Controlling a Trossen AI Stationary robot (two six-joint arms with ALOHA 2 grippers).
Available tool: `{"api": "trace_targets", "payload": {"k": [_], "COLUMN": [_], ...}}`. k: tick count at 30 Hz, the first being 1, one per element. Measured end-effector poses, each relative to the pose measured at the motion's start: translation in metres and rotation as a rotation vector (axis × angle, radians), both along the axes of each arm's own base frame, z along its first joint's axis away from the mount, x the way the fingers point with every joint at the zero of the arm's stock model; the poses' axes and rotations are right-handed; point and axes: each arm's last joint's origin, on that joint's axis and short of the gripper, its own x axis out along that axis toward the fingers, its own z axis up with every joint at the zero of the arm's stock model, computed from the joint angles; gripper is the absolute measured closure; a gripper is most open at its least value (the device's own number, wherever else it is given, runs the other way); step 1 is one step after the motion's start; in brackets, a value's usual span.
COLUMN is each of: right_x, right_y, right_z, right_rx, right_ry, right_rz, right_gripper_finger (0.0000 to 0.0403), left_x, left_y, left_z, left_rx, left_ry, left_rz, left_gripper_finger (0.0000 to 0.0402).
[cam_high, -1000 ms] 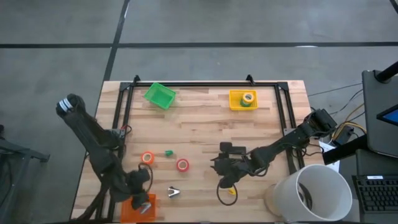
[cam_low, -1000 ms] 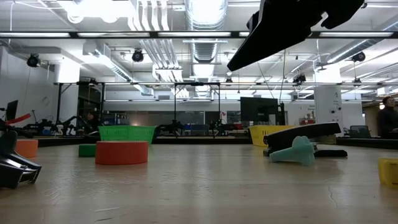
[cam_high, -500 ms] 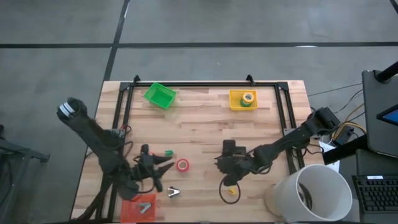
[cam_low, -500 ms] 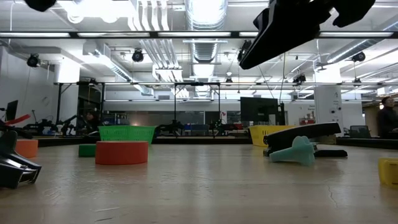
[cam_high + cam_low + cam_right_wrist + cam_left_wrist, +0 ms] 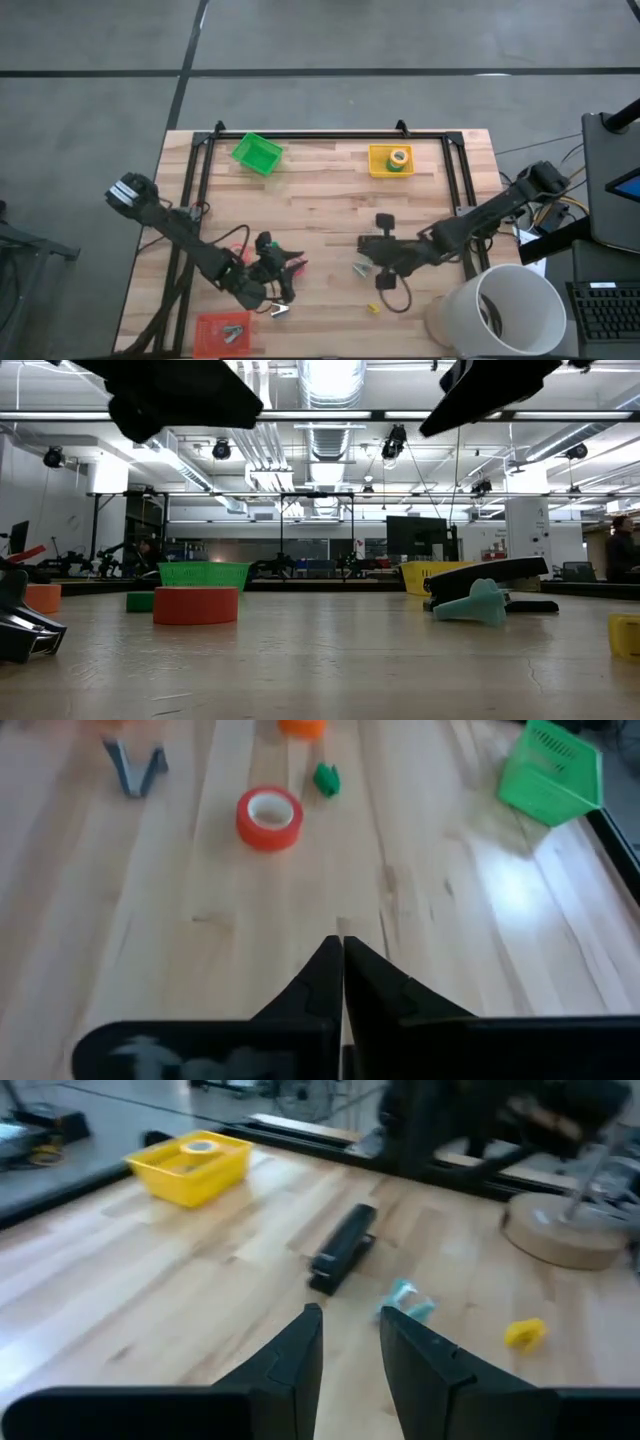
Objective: Pick and place Stapler, Stapler remover, tape
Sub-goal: Put the blue staple remover into the orange bin
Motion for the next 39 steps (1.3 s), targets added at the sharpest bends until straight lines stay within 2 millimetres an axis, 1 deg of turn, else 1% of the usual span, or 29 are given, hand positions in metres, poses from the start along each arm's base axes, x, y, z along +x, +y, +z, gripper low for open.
{"api": "trace_targets", "payload": {"k": [5, 9, 13, 16, 22, 26, 30, 33, 37, 39], "right_x": [-0.022, -0.038, -0.049, -0.055, -0.06, -0.059, -0.058, -0.058, -0.059, -0.059], "right_y": [-0.012, -0.022, -0.029, -0.032, -0.034, -0.034, -0.034, -0.034, -0.035, -0.035], "right_z": [0.003, 0.005, 0.009, 0.011, 0.01, 0.009, 0.009, 0.008, 0.007, 0.005], "right_rx": [0.04, 0.06, 0.076, 0.074, 0.078, 0.074, 0.073, 0.074, 0.078, 0.075], "right_ry": [-0.088, -0.154, -0.216, -0.259, -0.285, -0.285, -0.283, -0.283, -0.279, -0.271], "right_rz": [0.002, 0.001, 0.005, 0.018, 0.022, 0.024, 0.022, 0.021, 0.018, 0.018], "right_gripper_finger": [0.0394, 0.0394, 0.0394, 0.0394, 0.0394, 0.0394, 0.0394, 0.0394, 0.0394, 0.0394], "left_x": [0.018, 0.025, 0.035, 0.045, 0.065, 0.089, 0.112, 0.123, 0.14, 0.148], "left_y": [0.001, 0.004, 0.014, 0.023, 0.032, 0.034, 0.035, 0.038, 0.041, 0.041], "left_z": [-0.006, -0.004, -0.003, -0.008, -0.015, -0.021, -0.023, -0.031, -0.041, -0.045], "left_rx": [0.002, 0.045, 0.013, -0.028, -0.001, 0.07, 0.08, 0.115, 0.087, 0.092], "left_ry": [0.001, -0.02, -0.02, -0.021, -0.03, 0.005, 0.019, 0.079, 0.099, 0.1], "left_rz": [-0.131, -0.171, -0.256, -0.315, -0.359, -0.415, -0.438, -0.443, -0.509, -0.514], "left_gripper_finger": [0.0302, 0.0305, 0.0305, 0.0305, 0.029, 0.0268, 0.025, 0.0248, 0.025, 0.025]}}
